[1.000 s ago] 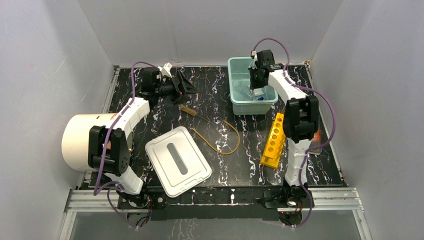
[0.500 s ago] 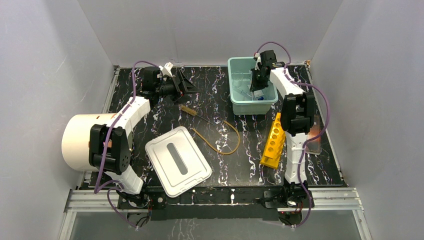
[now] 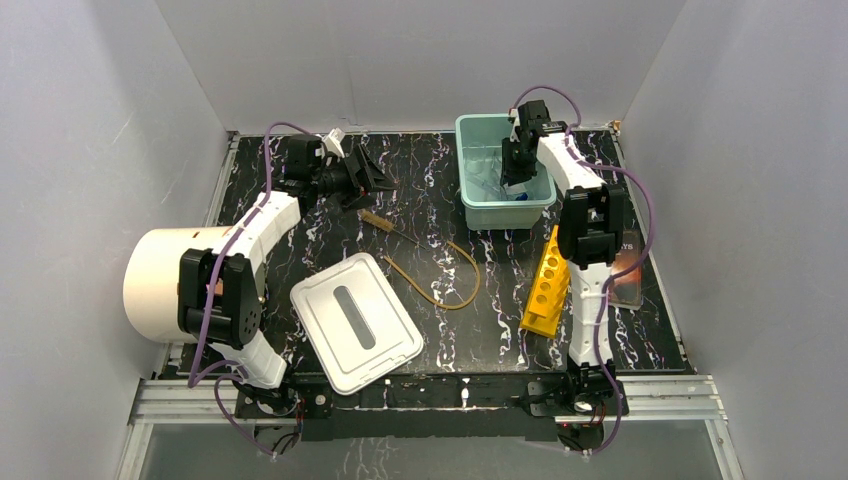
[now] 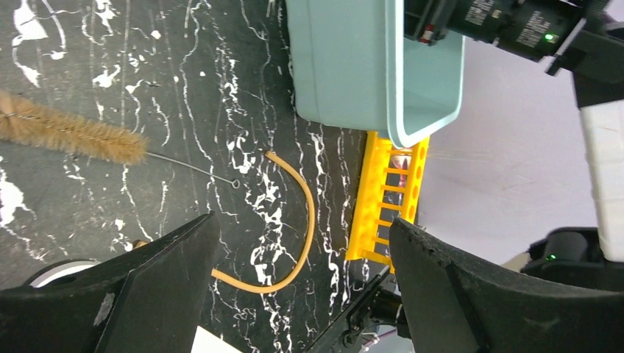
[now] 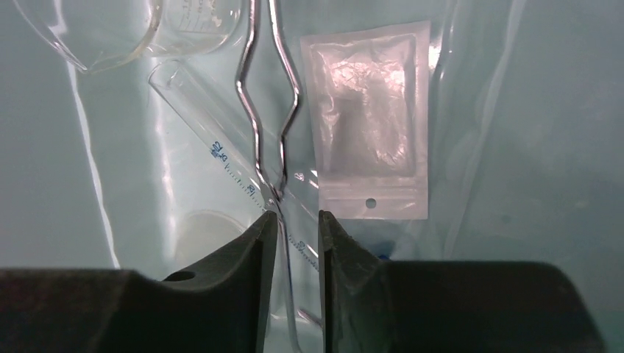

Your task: Organize the chemistry lab equipment

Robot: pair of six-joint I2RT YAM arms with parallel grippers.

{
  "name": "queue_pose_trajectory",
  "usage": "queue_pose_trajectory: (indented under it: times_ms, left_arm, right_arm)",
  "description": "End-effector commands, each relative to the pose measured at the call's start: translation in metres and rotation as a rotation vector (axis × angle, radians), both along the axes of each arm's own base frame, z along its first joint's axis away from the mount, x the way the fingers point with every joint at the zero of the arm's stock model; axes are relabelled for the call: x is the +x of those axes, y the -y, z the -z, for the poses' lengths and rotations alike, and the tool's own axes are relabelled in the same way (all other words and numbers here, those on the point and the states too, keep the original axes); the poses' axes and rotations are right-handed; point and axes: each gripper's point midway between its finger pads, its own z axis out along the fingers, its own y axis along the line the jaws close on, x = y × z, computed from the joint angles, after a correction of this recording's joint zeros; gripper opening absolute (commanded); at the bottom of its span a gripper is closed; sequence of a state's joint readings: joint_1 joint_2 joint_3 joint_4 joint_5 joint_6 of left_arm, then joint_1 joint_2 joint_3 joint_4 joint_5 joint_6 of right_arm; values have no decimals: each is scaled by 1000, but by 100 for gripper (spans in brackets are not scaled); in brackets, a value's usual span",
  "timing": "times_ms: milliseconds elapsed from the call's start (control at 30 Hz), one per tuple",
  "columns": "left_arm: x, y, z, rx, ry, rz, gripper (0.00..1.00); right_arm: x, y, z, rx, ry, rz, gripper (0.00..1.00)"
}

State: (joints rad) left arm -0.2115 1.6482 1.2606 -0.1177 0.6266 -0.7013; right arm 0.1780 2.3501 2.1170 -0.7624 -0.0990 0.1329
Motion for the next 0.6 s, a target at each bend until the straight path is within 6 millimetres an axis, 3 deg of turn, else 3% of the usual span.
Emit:
queue_pose_trajectory:
  times_ms: [0, 267, 400, 567]
  left_arm:
    - [3, -9, -15, 65, 44, -28, 84]
    - [7, -21, -10, 135, 37, -87, 84]
    - [7, -27, -4, 158, 21, -122, 85]
    - [7, -31, 0, 168, 7, -152, 85]
  right_arm:
    - [7, 2, -83, 16, 166, 35, 37]
    - [-11, -7, -151, 33, 313, 27, 45]
    - [-25, -24, -183, 63, 399, -21, 49]
    - [-44, -56, -209, 86, 484, -118, 56]
